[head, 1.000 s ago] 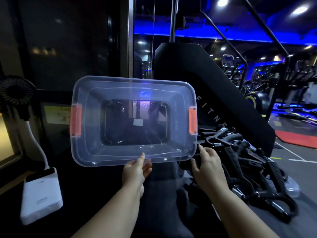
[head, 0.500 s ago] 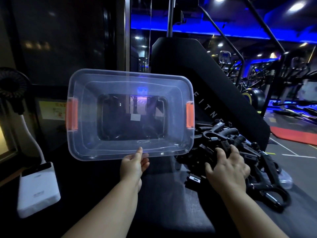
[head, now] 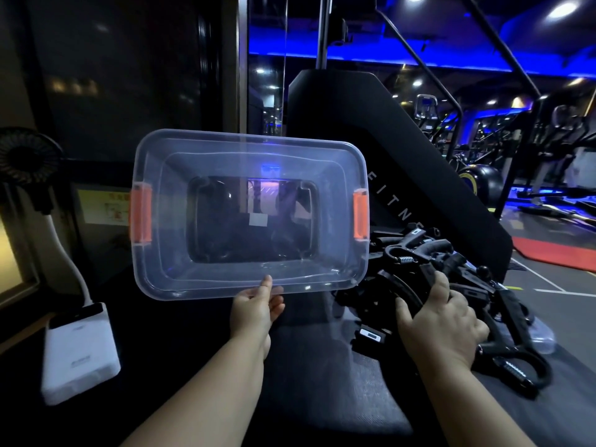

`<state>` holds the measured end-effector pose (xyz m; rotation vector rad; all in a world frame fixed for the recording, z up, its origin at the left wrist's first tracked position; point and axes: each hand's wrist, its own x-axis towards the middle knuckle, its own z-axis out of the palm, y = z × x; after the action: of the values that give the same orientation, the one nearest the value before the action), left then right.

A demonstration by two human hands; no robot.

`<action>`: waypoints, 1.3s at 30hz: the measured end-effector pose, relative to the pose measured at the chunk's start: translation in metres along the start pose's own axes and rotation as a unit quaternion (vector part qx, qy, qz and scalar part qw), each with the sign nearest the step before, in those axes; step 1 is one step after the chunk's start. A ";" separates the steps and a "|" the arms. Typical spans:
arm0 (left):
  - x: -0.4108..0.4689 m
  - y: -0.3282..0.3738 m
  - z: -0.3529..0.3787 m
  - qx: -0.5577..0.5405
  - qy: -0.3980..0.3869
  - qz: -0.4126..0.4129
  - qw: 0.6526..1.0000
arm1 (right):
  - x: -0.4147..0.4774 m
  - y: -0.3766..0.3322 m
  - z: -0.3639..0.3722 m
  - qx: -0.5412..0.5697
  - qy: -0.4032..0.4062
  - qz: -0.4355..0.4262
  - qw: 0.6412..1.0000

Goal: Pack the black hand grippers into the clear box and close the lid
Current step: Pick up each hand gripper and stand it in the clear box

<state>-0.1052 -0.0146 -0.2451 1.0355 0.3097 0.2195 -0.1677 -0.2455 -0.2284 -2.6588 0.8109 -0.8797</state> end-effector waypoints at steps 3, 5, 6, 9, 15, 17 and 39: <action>-0.001 0.000 0.000 0.004 0.002 0.001 1.000 | -0.002 0.003 0.000 -0.027 -0.005 0.003 1.000; 0.000 0.000 -0.001 0.006 0.003 0.002 1.000 | -0.003 0.004 0.000 -0.030 -0.006 0.005 1.000; 0.000 0.000 -0.001 0.005 0.002 0.001 1.000 | -0.003 0.005 0.000 -0.033 -0.005 0.005 0.999; -0.001 0.000 -0.001 0.004 0.000 0.000 1.000 | -0.002 0.009 -0.001 -0.043 -0.010 0.006 0.999; -0.002 0.001 -0.001 0.006 -0.004 0.003 1.000 | -0.002 0.016 -0.002 -0.001 -0.018 0.006 1.000; -0.002 0.001 -0.001 0.005 -0.007 0.003 1.000 | -0.002 0.020 -0.003 0.029 -0.025 0.009 0.999; 0.001 -0.002 -0.002 0.006 -0.014 0.009 1.000 | -0.014 0.012 -0.002 0.149 0.029 -0.153 0.976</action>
<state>-0.1049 -0.0135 -0.2485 1.0536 0.2775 0.2193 -0.1836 -0.2473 -0.2385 -2.5330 0.2514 -1.0610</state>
